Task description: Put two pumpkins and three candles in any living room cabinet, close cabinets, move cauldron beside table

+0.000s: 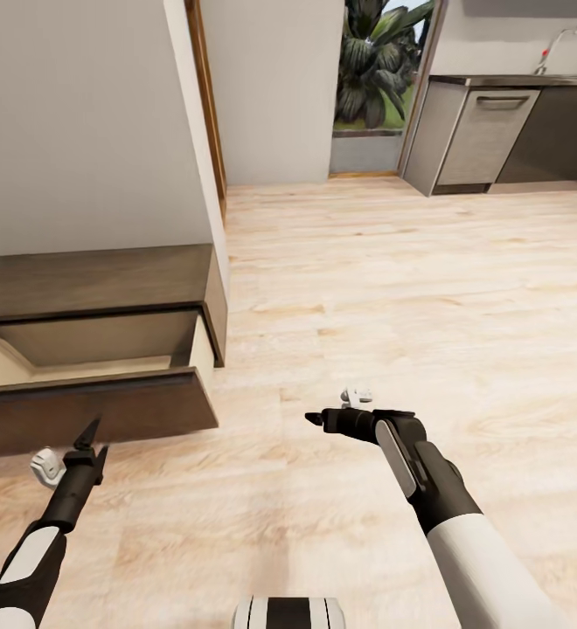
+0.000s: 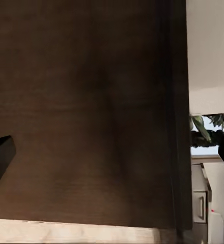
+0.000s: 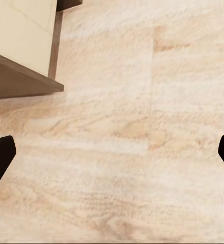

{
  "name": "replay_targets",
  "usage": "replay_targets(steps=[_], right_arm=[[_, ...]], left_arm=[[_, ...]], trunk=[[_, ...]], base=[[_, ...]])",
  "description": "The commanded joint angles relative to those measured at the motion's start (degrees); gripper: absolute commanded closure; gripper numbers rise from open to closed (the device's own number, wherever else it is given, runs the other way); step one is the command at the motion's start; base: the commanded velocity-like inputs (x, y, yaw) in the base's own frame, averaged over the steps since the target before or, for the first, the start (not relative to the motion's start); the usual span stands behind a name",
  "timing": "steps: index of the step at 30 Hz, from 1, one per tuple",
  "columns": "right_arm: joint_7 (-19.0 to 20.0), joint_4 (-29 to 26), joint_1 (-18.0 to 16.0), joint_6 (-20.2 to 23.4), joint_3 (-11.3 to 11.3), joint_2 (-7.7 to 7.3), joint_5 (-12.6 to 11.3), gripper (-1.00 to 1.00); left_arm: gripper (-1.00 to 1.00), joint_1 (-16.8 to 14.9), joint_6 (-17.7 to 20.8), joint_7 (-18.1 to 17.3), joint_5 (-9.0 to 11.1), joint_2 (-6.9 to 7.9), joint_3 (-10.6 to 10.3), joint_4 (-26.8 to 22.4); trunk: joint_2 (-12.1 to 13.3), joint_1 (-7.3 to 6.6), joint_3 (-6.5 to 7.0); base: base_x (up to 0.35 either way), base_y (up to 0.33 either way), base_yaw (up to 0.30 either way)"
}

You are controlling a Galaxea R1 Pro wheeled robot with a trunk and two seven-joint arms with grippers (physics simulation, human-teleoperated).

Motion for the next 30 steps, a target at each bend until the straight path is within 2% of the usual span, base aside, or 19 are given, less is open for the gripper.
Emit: replay_targets(steps=[1,7,24,30], right_arm=[[0.22,-0.04,-0.02,0.26,-0.05,0.03,0.17,-1.00],[0.22,-0.04,-0.02,0.33,-0.02,0.02,0.17,-1.00],[0.22,-0.04,-0.02,0.29,-0.09,0.01,0.17,-1.00],[0.22,-0.04,-0.02,0.33,-0.13,0.01,0.17,-1.00]], left_arm=[[-1.00,-0.03,0.57,-0.02,0.53,0.00,0.07,0.04],[-1.00,-0.03,0.51,0.18,0.53,0.00,0.13,0.10],[-1.00,-0.03,0.48,0.90,0.53,0.00,0.21,0.31],[-1.00,-0.03,0.48,2.97,0.54,0.01,0.24,0.30]], trunk=[[-0.02,-0.04,-0.04],[-0.02,-0.04,-0.04],[-0.02,-0.04,-0.04],[0.06,-0.19,1.29]], base=[[-0.288,0.000,0.000],[-0.184,0.000,0.000],[-0.009,0.000,0.000],[0.000,0.000,0.000]])
